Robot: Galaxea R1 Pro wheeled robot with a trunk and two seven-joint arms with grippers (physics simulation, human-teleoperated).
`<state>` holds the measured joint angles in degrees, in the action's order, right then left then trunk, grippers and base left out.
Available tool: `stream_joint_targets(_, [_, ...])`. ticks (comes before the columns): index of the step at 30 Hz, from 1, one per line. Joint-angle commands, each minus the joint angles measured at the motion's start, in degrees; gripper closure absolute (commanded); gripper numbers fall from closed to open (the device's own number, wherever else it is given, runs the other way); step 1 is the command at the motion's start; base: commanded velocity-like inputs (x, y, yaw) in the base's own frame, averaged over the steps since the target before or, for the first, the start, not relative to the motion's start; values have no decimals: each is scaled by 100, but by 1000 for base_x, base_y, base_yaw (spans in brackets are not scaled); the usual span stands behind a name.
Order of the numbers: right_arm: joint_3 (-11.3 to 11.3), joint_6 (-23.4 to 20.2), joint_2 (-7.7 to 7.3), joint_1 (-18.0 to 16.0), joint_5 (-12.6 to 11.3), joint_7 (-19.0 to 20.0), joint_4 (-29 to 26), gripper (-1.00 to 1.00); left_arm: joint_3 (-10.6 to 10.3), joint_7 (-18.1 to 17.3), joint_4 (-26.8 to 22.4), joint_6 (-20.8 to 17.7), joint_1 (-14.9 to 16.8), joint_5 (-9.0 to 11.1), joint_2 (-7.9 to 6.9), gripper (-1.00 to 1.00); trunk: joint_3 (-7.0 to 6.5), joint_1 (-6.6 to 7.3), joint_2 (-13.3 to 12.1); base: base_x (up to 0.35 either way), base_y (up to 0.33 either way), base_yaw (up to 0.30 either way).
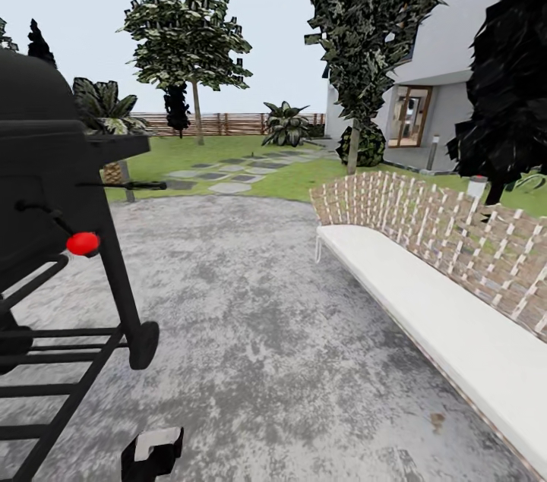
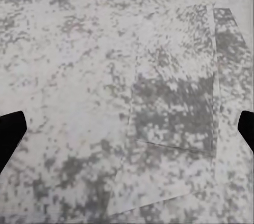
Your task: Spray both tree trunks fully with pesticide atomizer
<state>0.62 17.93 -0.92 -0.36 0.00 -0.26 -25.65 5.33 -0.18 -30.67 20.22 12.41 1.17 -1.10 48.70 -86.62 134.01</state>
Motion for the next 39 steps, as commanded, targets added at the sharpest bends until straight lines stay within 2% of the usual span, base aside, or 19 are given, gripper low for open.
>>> stream_joint_targets(1, [0, 2, -2, 0, 0, 0, 3, -100, 0, 0, 0, 2, 3, -1, 0, -100, 0, 0, 0, 339, -93, 0])
stream_joint_targets(28, [0, 9, 9, -2, 0, 0, -11, -100, -4, 0, 0, 7, 0, -3, -4, -100, 1, 0, 0, 339, -24, 1])
stream_joint_targets(39, [1, 9, 5, -1, -9, 0, -19, -100, 3, 9, 0, 7, 0, -11, -4, -100, 33, 0, 0, 339, 0, 82])
